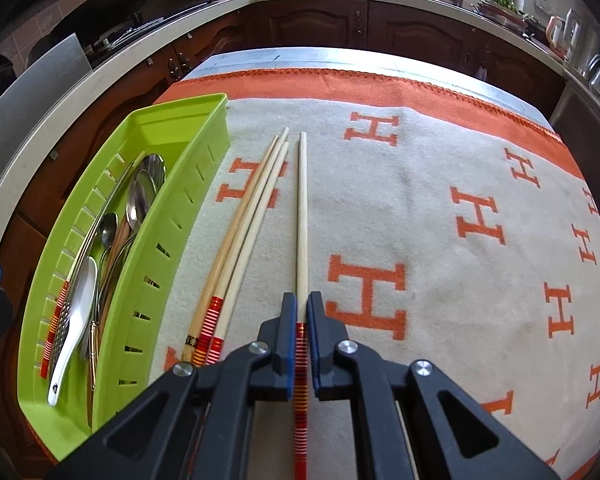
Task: Organize utensils
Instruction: 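Grasp a red-banded wooden chopstick from the bundle with the right tool, then grasp another red-banded chopstick with the left tool while the right tool holds its chopstick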
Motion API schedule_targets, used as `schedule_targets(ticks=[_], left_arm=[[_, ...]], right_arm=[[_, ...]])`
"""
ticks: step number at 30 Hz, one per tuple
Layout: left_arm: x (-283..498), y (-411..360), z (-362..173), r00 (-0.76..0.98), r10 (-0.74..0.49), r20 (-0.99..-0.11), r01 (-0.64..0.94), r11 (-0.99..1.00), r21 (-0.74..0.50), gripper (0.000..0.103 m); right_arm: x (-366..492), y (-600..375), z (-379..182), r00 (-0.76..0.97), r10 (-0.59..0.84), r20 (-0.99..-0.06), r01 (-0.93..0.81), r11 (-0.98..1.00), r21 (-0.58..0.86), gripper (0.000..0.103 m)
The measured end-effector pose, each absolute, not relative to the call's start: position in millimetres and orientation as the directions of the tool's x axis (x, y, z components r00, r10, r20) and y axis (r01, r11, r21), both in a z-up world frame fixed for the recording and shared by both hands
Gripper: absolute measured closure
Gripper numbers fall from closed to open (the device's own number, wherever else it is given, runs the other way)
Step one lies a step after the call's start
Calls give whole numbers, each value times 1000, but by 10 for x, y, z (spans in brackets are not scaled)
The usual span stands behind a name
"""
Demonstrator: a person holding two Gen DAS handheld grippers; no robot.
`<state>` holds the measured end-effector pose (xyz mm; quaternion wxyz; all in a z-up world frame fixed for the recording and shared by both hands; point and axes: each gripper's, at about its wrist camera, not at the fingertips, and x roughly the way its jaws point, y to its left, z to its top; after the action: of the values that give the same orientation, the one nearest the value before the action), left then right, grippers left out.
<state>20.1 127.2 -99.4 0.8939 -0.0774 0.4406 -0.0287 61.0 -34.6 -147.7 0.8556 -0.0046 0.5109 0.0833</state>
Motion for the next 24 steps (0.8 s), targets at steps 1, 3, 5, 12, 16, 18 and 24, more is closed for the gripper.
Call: schedule_targets(ticks=[1, 3, 5, 12, 16, 18, 24], left_arm=[[200, 1236, -986, 610, -126, -782, -6, 986, -164, 11], [200, 1162, -964, 612, -142, -778, 16, 986, -167, 11], [202, 1068, -931, 617, -155, -771, 42, 986, -164, 11], [314, 737, -849, 603, -234, -763, 115, 971, -208, 20], [386, 512, -908, 568, -246, -786, 149, 969, -196, 30], [421, 382, -984, 535, -236, -811, 160, 971, -177, 35], [446, 40, -1216, 472, -164, -866, 179, 980, -88, 44]], right_arm=[[602, -391, -1465, 465, 147, -873, -139, 986, 91, 98], [570, -496, -1416, 473, 170, -865, -125, 984, 125, 98], [543, -575, -1349, 486, 192, -852, -115, 981, 155, 98], [429, -865, -1106, 529, 252, -811, -89, 966, 242, 98], [382, -1037, -1066, 533, 277, -799, -67, 956, 287, 98], [361, -1111, -1070, 536, 284, -795, -57, 952, 301, 98], [337, -1311, -1127, 532, 304, -790, -33, 940, 340, 98]])
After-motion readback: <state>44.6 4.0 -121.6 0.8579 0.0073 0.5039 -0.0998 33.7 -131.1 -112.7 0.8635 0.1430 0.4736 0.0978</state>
